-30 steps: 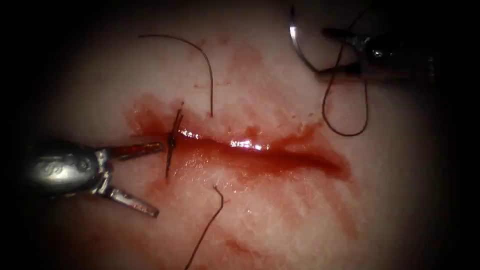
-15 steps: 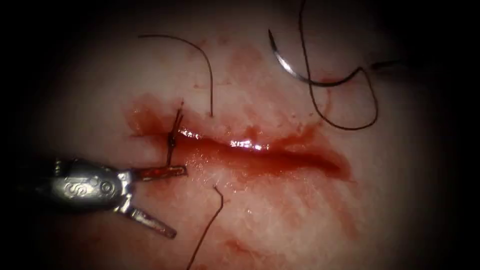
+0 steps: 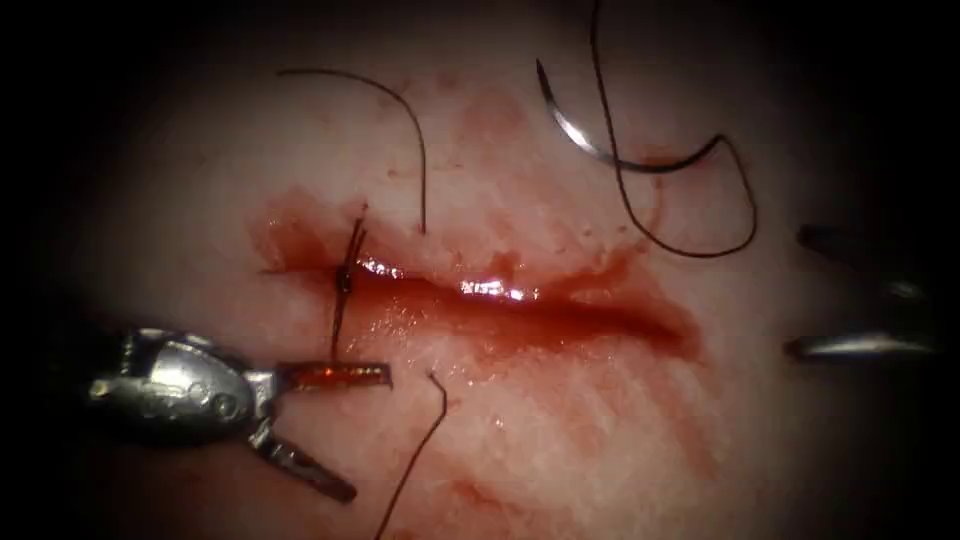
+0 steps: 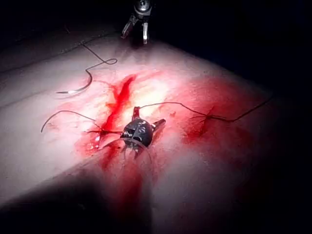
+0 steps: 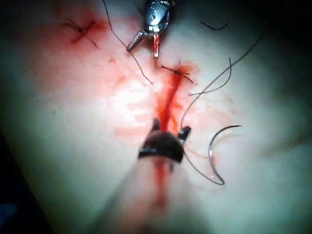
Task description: Wound Closure
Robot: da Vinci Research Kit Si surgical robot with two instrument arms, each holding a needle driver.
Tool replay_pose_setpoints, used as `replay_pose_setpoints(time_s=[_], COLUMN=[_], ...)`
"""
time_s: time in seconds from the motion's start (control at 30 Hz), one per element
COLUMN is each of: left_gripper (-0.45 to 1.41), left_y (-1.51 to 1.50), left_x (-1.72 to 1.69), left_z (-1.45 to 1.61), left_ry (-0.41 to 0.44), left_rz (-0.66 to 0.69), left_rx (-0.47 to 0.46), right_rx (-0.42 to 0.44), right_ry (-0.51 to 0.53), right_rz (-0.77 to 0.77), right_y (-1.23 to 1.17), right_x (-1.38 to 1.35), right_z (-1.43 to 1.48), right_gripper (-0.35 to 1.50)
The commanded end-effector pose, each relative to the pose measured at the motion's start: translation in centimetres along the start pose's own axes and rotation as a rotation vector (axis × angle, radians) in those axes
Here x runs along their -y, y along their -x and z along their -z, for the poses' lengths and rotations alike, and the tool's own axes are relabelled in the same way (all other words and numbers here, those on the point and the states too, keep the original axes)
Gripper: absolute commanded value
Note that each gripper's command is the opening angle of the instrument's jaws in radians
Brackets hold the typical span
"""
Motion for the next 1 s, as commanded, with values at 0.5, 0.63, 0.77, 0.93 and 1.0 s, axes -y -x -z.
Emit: replay_pose_setpoints(time_s=[0.5, 0.63, 0.77, 0.93, 1.0], left_gripper=[0.74, 0.74, 0.74, 0.74, 0.71], left_y=[-0.14, -0.18, -0.29, -0.42, -0.49], left_x=[-0.25, -0.25, -0.3, -0.38, -0.41], left_z=[-0.26, -0.24, -0.24, -0.27, -0.26], left_ry=[-0.045, -0.057, -0.049, -0.029, -0.023], left_rz=[-0.289, -0.298, -0.315, -0.35, -0.371], left_rx=[-0.068, -0.084, -0.11, -0.137, -0.147], right_rx=[-0.007, -0.005, -0.004, -0.002, -0.001], right_ry=[-0.125, -0.118, -0.113, -0.105, -0.103], right_rz=[-0.015, -0.021, -0.025, -0.03, -0.036], right_y=[0.06, 0.07, 0.09, 0.11, 0.12], right_x=[0.64, 0.62, 0.6, 0.58, 0.55], right_z=[-1.21, -1.3, -1.37, -1.42, -1.46], right_gripper=[0.79, 0.79, 0.79, 0.79, 0.79])
